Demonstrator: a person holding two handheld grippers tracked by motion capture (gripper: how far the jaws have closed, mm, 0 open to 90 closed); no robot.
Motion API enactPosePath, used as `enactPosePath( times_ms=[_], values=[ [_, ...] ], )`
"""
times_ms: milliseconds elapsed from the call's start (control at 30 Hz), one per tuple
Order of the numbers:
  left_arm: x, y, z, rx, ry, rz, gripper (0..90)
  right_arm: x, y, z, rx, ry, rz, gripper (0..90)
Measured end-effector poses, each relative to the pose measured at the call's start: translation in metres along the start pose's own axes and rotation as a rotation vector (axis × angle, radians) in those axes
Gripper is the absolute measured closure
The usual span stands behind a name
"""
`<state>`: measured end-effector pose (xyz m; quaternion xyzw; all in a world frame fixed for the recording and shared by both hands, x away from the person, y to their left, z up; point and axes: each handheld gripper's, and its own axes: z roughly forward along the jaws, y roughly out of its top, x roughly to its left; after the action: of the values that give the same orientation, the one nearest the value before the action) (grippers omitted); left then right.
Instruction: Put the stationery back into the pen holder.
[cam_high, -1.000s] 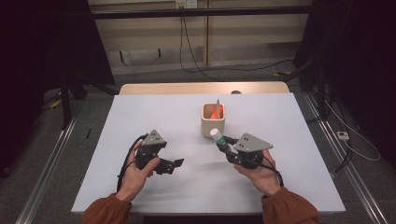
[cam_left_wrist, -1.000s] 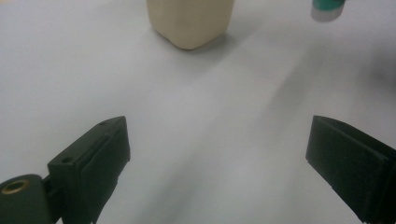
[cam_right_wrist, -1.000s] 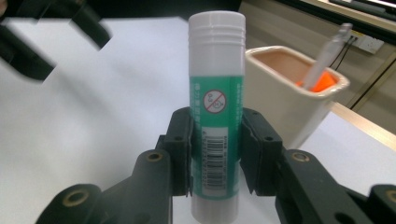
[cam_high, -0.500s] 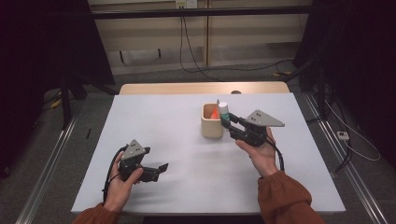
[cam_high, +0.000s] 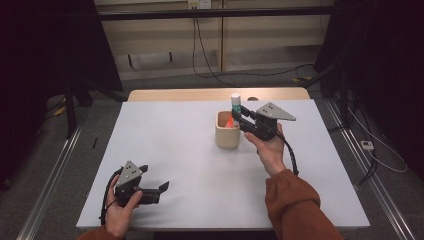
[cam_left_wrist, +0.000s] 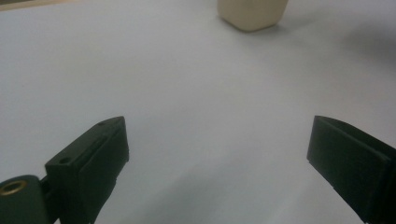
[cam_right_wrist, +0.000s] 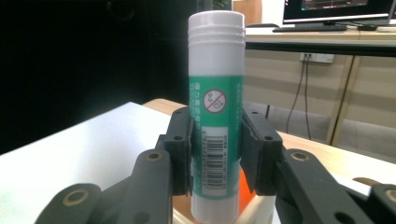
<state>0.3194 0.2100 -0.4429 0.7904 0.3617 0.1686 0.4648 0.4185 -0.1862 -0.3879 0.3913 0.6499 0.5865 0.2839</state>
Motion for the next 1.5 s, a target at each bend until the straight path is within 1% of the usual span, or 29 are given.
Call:
enactPosePath(
  times_ms=[33,100,133,200,267,333,367,433,467,533,700,767,833,900,967,1033,1233,1333,1367,1433,1467,1500],
  values=[
    [0.000,0.001,0.000,-0.006,-0.004,0.000,5.5,-0.001,-0.002,0.003,0.003,-0.007,0.002,67.3],
    [0.000,0.001,-0.001,-0.013,0.012,0.004,5.5,-0.002,-0.006,0.006,0.004,-0.014,0.010,67.3],
    [0.000,0.001,0.000,-0.010,0.014,-0.004,5.5,-0.003,-0.008,0.008,0.006,-0.016,0.018,67.3],
    [0.000,0.000,0.001,-0.003,0.013,-0.009,5.5,-0.005,-0.012,0.011,0.004,-0.015,0.015,67.3],
    [0.000,-0.001,0.002,0.012,0.013,0.000,5.5,-0.005,-0.014,0.015,0.005,-0.004,0.010,67.3],
    [0.000,-0.002,0.005,0.043,0.000,-0.008,5.5,-0.003,-0.016,0.017,0.010,0.003,0.003,67.3],
    [0.000,-0.002,0.005,0.042,-0.002,-0.011,5.4,-0.003,-0.017,0.017,0.023,0.002,-0.009,67.2],
    [0.000,-0.001,0.004,0.038,-0.001,0.000,5.5,-0.004,-0.020,0.018,0.032,0.001,-0.013,67.2],
    [0.000,-0.001,0.004,0.036,-0.001,-0.008,5.5,-0.005,-0.021,0.019,0.030,0.002,-0.006,67.2],
    [0.000,-0.001,0.004,0.032,-0.003,-0.014,5.5,-0.004,-0.024,0.018,0.037,0.003,-0.006,67.0],
    [0.000,-0.001,0.003,0.032,0.002,-0.014,5.5,-0.003,-0.030,0.017,0.056,-0.007,-0.017,66.1],
    [0.000,-0.001,0.003,0.030,-0.005,-0.017,5.5,-0.004,-0.030,0.016,0.066,-0.018,-0.023,63.3],
    [0.000,-0.001,0.003,0.028,0.001,-0.015,5.5,-0.005,-0.029,0.015,0.065,-0.021,-0.014,57.2],
    [0.001,-0.001,0.003,0.030,0.001,-0.016,5.5,-0.004,-0.027,0.013,0.063,-0.016,-0.020,56.5],
    [0.001,-0.001,0.003,0.029,-0.001,-0.021,5.5,-0.003,-0.026,0.012,0.062,-0.015,-0.027,50.8],
    [0.001,-0.001,0.003,0.028,0.000,-0.022,5.5,-0.003,-0.025,0.011,0.060,-0.017,-0.019,45.2],
    [0.002,0.000,0.003,0.025,-0.002,-0.024,5.5,-0.001,-0.019,0.005,0.061,-0.005,-0.036,38.1],
    [0.002,0.000,0.002,0.023,-0.002,-0.022,5.5,-0.001,-0.017,0.003,0.074,-0.006,-0.043,32.0],
    [0.002,0.000,0.002,0.023,-0.005,-0.023,5.5,-0.001,-0.017,0.002,0.082,-0.003,-0.042,29.3],
    [0.002,0.000,0.002,0.026,-0.007,-0.025,5.6,-0.001,-0.017,-0.001,0.103,0.009,-0.046,27.5],
    [0.002,0.000,0.002,0.024,-0.008,-0.024,5.6,-0.001,-0.016,-0.003,0.112,0.015,-0.051,24.7],
    [0.002,0.000,0.002,0.026,-0.007,-0.025,5.6,0.000,-0.016,-0.005,0.120,0.019,-0.046,22.0]
  ],
)
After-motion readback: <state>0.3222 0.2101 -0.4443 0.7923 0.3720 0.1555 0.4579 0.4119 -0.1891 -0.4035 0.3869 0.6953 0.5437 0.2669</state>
